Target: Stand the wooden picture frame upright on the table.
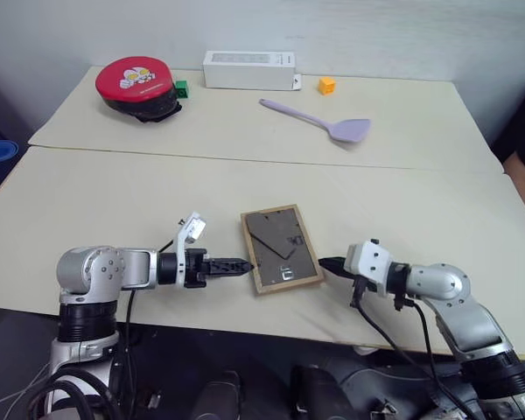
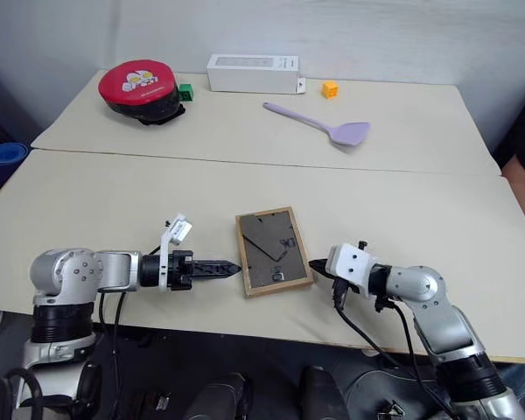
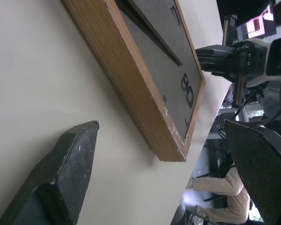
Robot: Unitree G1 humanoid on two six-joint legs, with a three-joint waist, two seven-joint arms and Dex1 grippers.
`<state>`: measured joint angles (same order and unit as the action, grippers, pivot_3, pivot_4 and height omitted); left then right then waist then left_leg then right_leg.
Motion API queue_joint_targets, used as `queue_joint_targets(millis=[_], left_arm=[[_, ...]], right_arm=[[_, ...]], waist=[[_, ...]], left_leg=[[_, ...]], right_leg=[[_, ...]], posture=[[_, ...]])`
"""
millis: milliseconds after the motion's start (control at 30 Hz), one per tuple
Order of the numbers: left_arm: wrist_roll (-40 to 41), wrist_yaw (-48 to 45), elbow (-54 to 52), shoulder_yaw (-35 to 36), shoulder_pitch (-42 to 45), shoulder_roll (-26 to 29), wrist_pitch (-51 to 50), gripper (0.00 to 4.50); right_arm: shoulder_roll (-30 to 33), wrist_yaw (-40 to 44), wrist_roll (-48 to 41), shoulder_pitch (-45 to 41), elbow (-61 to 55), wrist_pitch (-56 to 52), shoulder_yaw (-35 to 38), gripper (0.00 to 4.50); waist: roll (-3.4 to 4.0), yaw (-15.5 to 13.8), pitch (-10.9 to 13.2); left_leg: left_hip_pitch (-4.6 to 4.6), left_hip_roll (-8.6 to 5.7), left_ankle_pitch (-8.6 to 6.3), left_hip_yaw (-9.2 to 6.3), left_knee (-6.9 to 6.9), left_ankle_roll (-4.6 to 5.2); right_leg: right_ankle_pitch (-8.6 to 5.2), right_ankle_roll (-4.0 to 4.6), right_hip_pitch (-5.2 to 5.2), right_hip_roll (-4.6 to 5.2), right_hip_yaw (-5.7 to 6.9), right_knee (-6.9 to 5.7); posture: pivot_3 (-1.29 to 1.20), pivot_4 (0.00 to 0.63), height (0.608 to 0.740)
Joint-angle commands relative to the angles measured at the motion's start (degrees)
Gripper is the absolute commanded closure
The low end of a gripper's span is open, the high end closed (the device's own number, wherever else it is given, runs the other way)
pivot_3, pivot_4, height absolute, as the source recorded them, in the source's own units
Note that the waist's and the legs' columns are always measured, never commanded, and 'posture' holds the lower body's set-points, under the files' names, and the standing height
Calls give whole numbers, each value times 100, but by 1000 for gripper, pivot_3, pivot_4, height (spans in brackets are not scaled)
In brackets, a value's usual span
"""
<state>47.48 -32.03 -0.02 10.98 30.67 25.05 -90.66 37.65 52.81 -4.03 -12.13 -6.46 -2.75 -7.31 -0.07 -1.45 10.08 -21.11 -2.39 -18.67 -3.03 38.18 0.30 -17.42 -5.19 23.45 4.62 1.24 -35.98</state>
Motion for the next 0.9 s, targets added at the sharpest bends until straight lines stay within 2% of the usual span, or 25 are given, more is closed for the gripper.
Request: queue_joint_targets(millis=[33,233,467,600,733,900], left_arm=[[693,769,575,-306,-47,-147,-184,36],[2289,1852,1285,-963,273,-4,-184,36],[3660,3211,2025,-951,462,-314,-184,36],[4261,3853,1896,-1004,367,23,-184,36],[4816,4178,1658,-1154,168,673,-184,36],[5330,4546,1892,-1293,209,550,130,36]], right_arm=[[30,35,17,-90,-98,14,-53,4500],[-84,-8,87,-183,-389,-253,-266,4500],[-227,-140,288,-231,-552,-470,-458,4500],[-201,-175,400,-206,-656,-521,-494,4500],[-133,-237,367,-165,-645,-562,-375,4500],[-140,-273,386,-183,-566,-509,-434,4500]], waist=[[0,-9,-7],[-1,-3,-9],[0,-9,-20],[0,11,-20],[-5,101,-23],[-5,154,-23]], left_leg=[[1,-2,0,-1,1,0],[1,-4,0,-4,1,0],[3,-9,-1,-9,1,-1],[-1,-10,-1,-11,4,-1],[2,-1,-3,-10,-1,-12],[11,2,-2,-11,-6,-23]], right_leg=[[0,0,0,1,-7,1],[0,-1,0,0,-18,-1],[0,-1,1,1,-23,-1],[1,-1,3,0,-24,-2],[1,-1,15,-13,-36,-3],[0,-1,22,-24,-53,-6]], posture=[[0,150,740],[0,150,740],[0,150,740],[0,150,740],[0,150,740],[0,150,740]])
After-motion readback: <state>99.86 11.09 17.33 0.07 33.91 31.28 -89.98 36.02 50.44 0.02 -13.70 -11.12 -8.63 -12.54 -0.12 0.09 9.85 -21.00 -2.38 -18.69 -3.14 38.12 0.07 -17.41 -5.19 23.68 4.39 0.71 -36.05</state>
